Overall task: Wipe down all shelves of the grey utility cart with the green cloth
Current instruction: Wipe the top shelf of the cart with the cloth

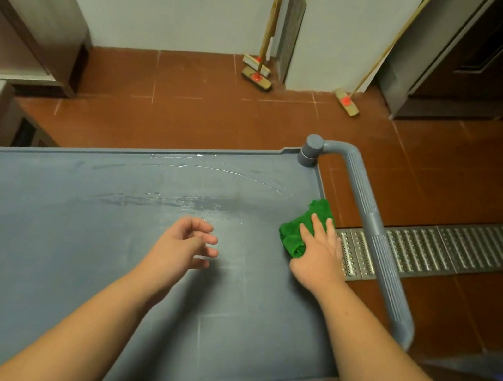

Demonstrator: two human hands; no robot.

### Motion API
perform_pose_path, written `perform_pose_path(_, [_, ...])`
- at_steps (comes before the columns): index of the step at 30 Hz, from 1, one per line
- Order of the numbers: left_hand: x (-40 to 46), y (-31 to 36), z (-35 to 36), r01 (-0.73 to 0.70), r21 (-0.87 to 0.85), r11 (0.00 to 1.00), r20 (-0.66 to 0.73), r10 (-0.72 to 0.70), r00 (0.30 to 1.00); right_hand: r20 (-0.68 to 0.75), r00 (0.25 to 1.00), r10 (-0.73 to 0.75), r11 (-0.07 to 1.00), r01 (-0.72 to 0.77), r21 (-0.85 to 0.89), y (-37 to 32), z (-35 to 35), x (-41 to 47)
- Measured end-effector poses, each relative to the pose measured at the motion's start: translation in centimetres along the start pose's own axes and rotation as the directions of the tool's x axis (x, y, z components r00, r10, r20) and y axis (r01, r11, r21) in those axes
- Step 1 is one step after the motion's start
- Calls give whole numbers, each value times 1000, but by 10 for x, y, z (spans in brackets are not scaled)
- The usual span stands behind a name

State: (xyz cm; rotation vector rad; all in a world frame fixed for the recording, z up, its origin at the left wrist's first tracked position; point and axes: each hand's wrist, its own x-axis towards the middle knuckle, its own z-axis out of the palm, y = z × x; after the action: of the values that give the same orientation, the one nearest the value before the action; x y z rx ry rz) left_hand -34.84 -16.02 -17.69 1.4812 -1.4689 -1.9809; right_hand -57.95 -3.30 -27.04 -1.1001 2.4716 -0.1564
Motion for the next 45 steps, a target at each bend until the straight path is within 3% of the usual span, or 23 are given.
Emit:
perform_pose_path(2, [-1,-2,-1,7,-7,1000,3,-7,1000,28,999,27,977,-32,212,-3,-8,1])
perform_pose_path(4, [0,-3,1,16,-19,1000,3,-16,1000,-126,982,144,862,-62,502,-6,-11,0])
perform_pose_path(5, [0,-4,2,20,-19,1000,7,-19,1000,-216,954,210,856,-72,511,-7,-10,0])
perform_pose_path(7, [-1,-5,6,20,-11,1000,20,-20,1000,-273,936,221,952,-146,270,-9,-1,2])
perform_pose_path(9, [-2,-6,11,15,3,1000,40,-15,999,-229,960,158,987,-154,37,-11,14,4])
perform_pose_path(14, [-5,-8,16,9,37,999,61,-11,998,-266,960,84,989,-113,-94,-11,32,7])
perform_pose_path(31, [-2,-31,-86,39,-36,999,-15,-39,999,-228,971,78,992,-52,118,-97,52,9])
perform_pose_path(36, [-5,-35,-143,42,-40,998,-20,-42,999,-201,978,51,992,-26,126,-160,72,2])
perform_pose_path(45, [-20,-36,-262,-2,-106,994,-121,-11,993,-161,979,-126,977,151,154,-314,130,-16])
